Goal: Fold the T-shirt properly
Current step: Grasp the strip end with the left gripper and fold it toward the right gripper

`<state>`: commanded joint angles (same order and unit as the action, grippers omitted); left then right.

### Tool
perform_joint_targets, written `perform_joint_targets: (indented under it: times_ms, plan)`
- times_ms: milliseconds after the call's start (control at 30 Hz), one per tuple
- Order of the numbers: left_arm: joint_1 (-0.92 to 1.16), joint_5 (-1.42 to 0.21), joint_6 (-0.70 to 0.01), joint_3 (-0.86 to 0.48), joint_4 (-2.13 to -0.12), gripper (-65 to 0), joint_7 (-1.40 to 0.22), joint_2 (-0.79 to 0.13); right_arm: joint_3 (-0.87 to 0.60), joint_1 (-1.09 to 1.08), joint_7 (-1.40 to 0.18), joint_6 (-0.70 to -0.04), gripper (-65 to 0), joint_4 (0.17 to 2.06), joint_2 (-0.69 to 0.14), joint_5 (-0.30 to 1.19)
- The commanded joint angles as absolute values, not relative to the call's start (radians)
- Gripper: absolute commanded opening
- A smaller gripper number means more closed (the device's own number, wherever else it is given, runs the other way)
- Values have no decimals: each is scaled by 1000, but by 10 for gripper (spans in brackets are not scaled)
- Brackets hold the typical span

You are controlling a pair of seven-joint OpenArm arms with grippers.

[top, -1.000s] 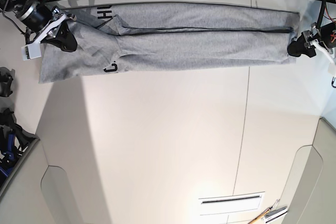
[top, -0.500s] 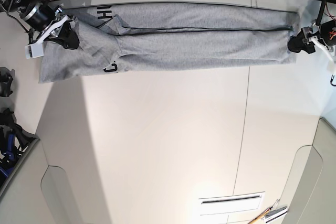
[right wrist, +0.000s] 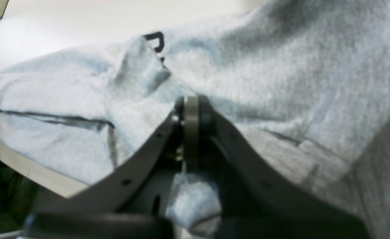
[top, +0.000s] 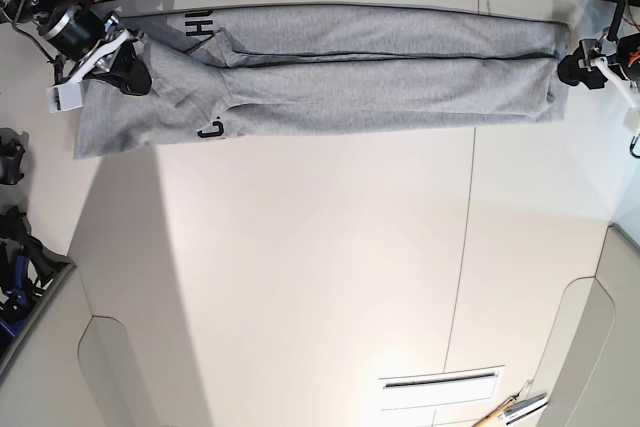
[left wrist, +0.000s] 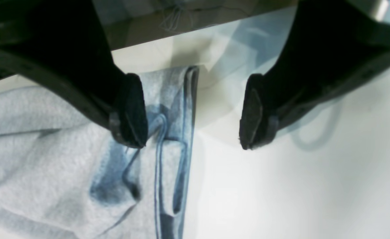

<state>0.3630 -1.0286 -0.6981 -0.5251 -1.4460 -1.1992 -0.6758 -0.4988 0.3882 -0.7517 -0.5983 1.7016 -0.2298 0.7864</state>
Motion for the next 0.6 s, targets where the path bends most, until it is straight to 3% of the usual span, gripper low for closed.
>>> perform_joint_targets:
  times_ms: [600]
  plan:
    - [378,-1186,-698,-525,-1444,-181,-1190,-595,-499,389,-756,-598,-650,1702,-230,789]
